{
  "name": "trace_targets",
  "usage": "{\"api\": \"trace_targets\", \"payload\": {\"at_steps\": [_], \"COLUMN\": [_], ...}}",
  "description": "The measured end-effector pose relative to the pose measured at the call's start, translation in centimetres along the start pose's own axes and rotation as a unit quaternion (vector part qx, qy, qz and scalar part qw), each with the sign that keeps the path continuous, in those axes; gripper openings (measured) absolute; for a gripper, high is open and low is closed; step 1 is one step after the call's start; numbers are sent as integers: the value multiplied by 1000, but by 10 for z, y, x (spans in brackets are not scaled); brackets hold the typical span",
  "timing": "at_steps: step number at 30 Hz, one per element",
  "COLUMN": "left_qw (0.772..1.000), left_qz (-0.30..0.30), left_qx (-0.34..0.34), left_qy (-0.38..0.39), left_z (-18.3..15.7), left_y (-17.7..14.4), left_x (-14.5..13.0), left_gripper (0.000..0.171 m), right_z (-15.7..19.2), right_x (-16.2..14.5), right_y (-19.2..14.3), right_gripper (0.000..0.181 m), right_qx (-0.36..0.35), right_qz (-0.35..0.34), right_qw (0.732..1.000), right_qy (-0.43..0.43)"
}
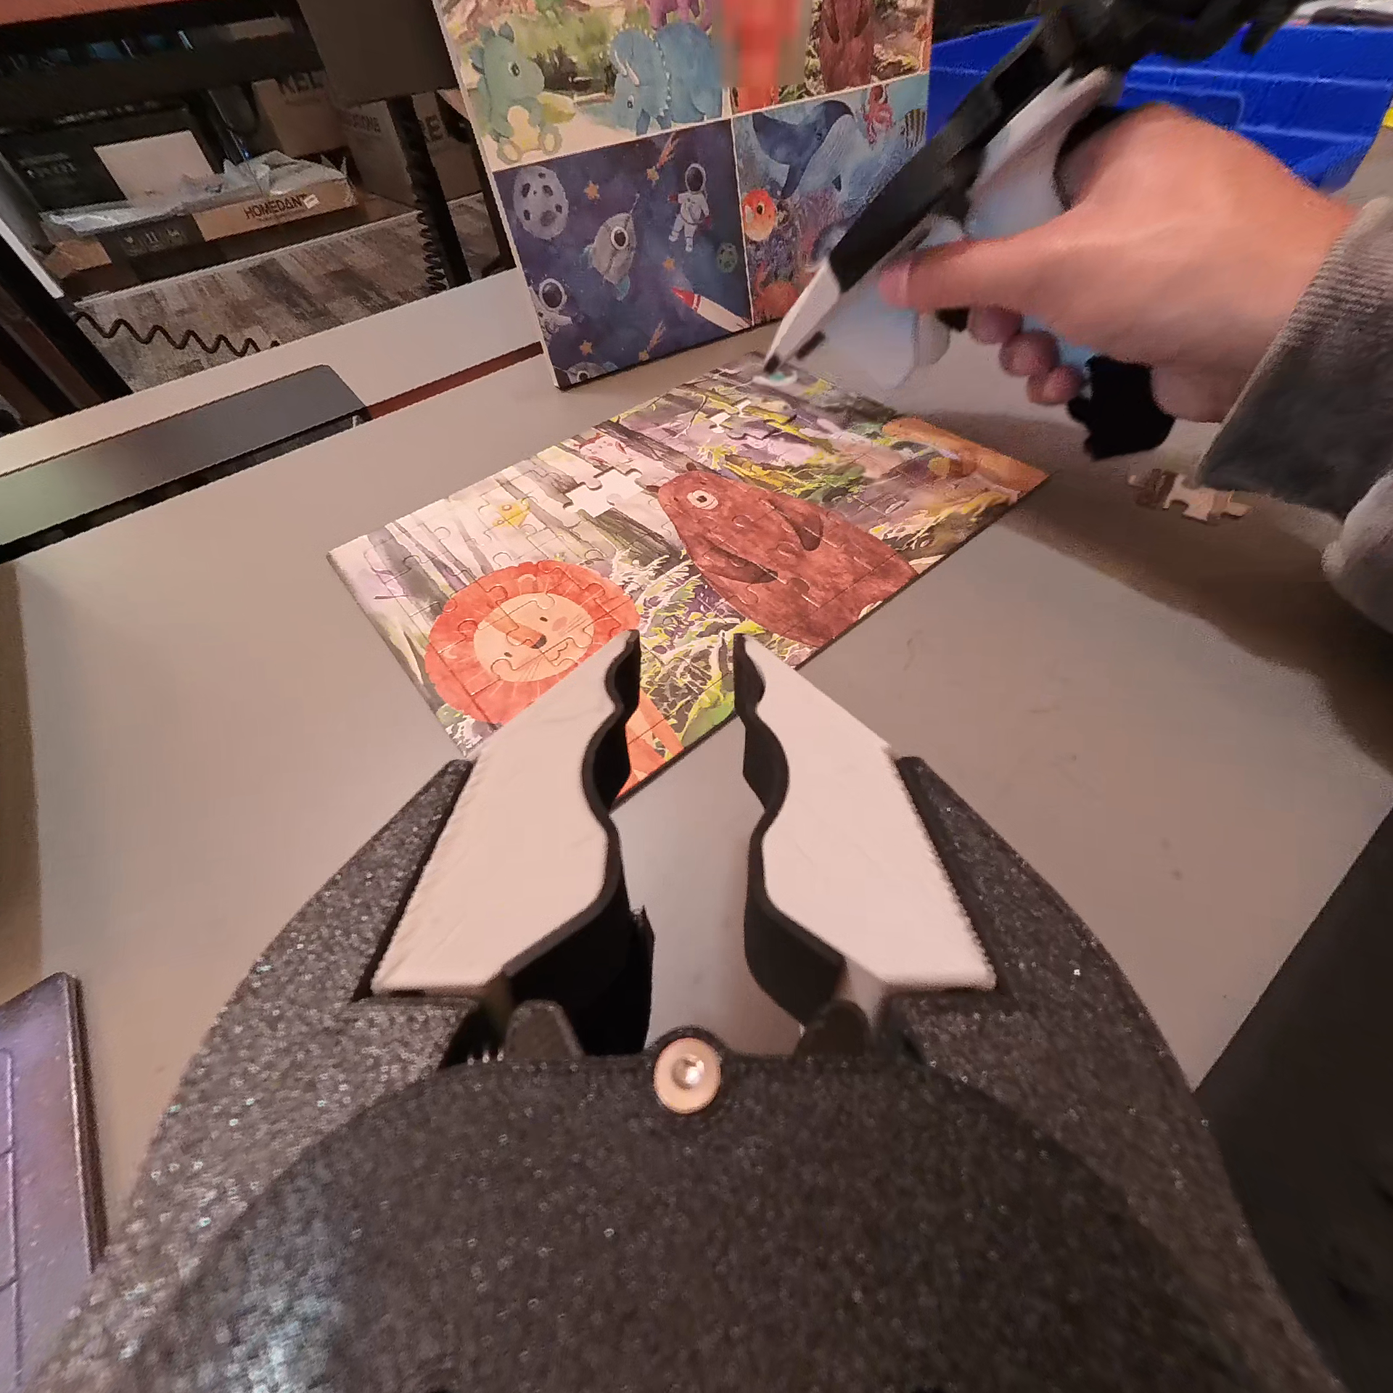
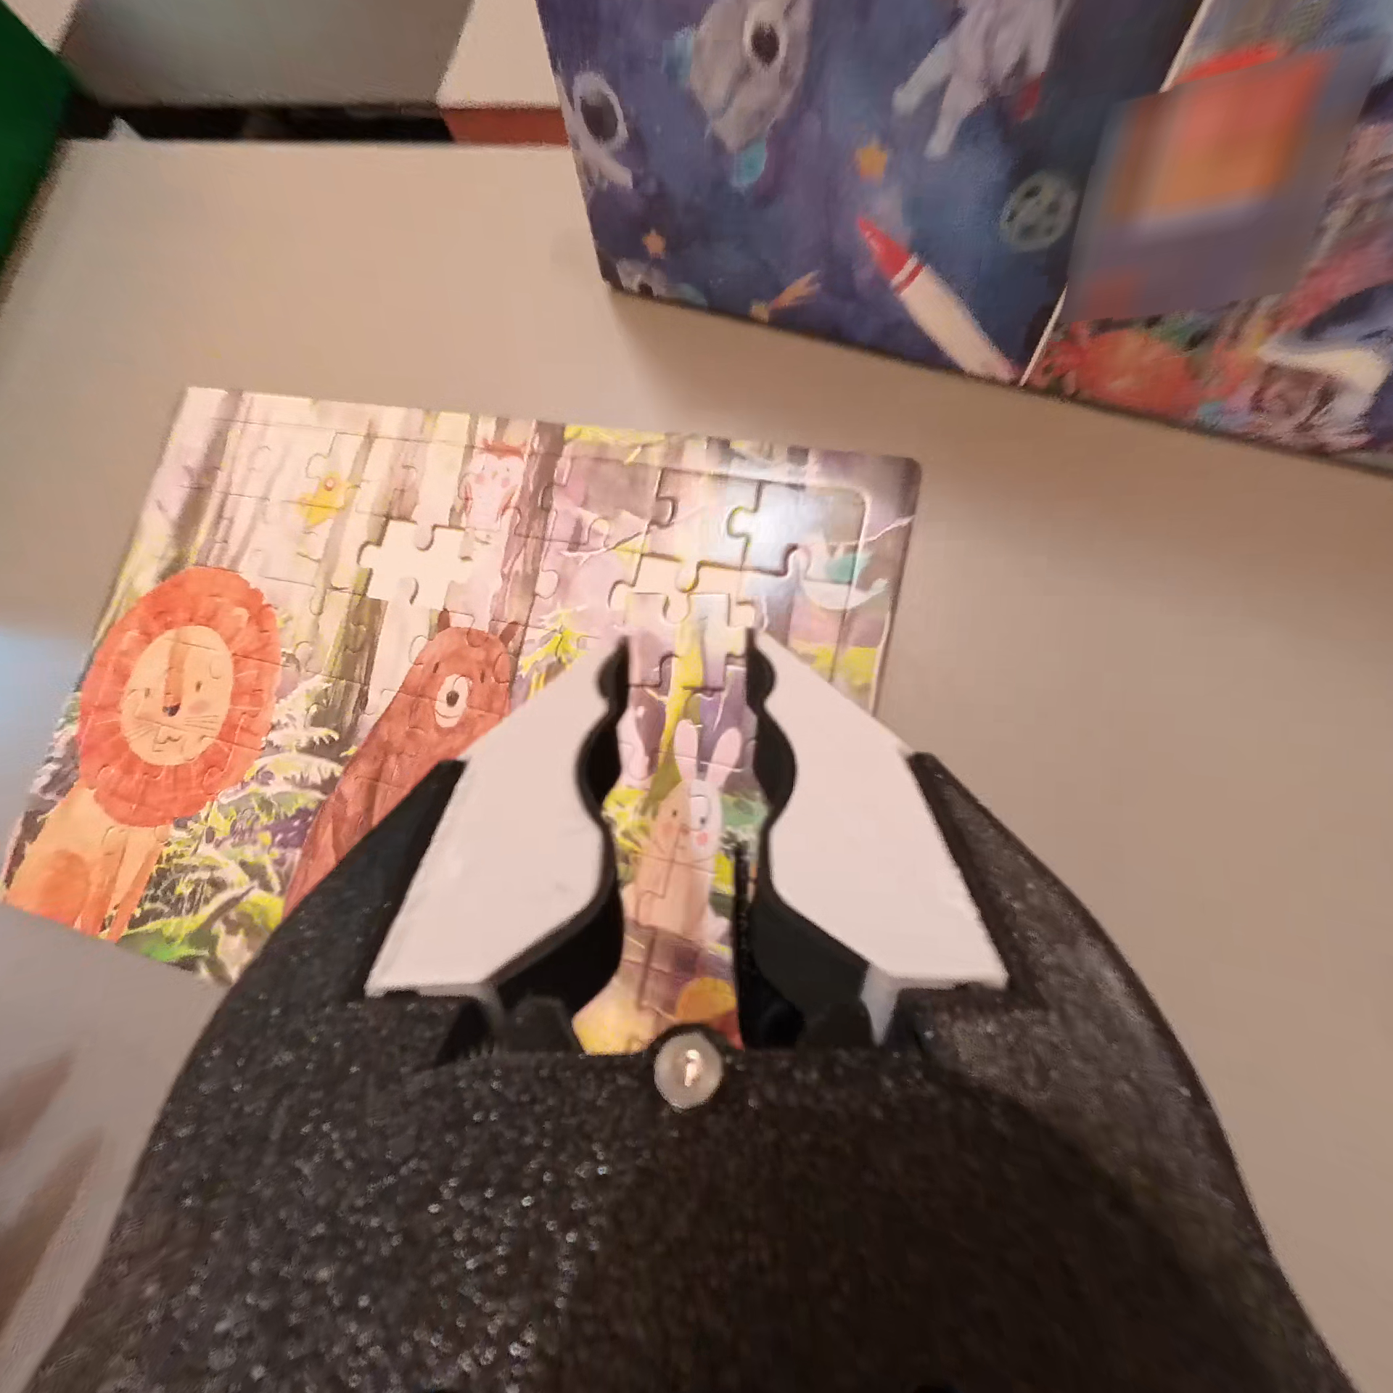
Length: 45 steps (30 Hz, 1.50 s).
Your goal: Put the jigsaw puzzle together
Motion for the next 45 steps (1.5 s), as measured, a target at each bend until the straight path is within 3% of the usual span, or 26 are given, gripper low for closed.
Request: {"api": "trace_targets", "payload": {"at_steps": [2,4,8,13,24,30,36,41,45], "left_qw": [1000,1000,1000,1000,1000,1000,1000,1000,1000], "left_qz": [1,5,13,17,12,15,17,17,19], "left_qx": [-1,-1,-1,1,-13,-12,-13,-13,-14], "left_qy": [-2,0,7,13,7,8,11,11,13], "left_z": [0,0,-2,-3,-4,-4,-5,-5,-5], "left_y": [0,1,3,4,3,3,4,4,5], "left_x": [0,-1,-2,-3,-2,-2,-3,-3,-3], "left_gripper": [24,24,24,24,24,24,24,24,24], "right_z": [-2,3,14,10,12,16,18,12,11], "right_x": [6,4,1,1,6,11,8,23,9], "right_y": [-9,-6,9,28,37,29,38,22,39], "right_gripper": [9,4,0,0,0,0,0,0,0], "right_qx": [51,94,58,20,-3,2,-7,-18,-26], "right_qz": [-4,38,51,72,59,29,66,2,53], "right_qw": [998,990,981,985,994,992,988,991,988], "right_qy": [-40,-97,-177,-154,-97,-124,-141,-133,-145]}}
Point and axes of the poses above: each gripper's, where its closed fingertips meet, y out along the fingers, x out of its top, z = x × y across the jaws, the point moved 10 cm from there along -y, back along the fingers, and after that the axes turned 2 degrees about -y, right-handed, at the moved point
